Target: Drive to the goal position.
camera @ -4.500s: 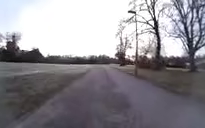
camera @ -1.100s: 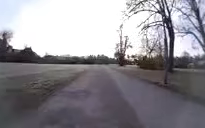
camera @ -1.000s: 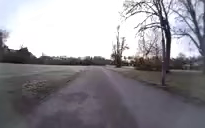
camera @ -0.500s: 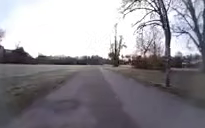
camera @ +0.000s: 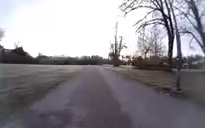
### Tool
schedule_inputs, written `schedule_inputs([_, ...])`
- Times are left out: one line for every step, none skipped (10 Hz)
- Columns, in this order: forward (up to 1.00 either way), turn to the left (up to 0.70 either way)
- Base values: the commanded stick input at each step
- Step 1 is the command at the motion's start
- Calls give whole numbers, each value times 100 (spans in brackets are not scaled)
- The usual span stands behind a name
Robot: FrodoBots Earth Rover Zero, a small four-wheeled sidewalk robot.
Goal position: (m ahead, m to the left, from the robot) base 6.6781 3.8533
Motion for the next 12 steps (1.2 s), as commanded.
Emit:
schedule_inputs([100, 0])
schedule_inputs([100, 0])
schedule_inputs([100, 17])
schedule_inputs([100, 40])
schedule_inputs([100, 40])
schedule_inputs([100, 20])
schedule_inputs([100, 0])
schedule_inputs([100, 0])
schedule_inputs([100, 0])
schedule_inputs([100, 0])
schedule_inputs([100, 0])
schedule_inputs([100, 0])
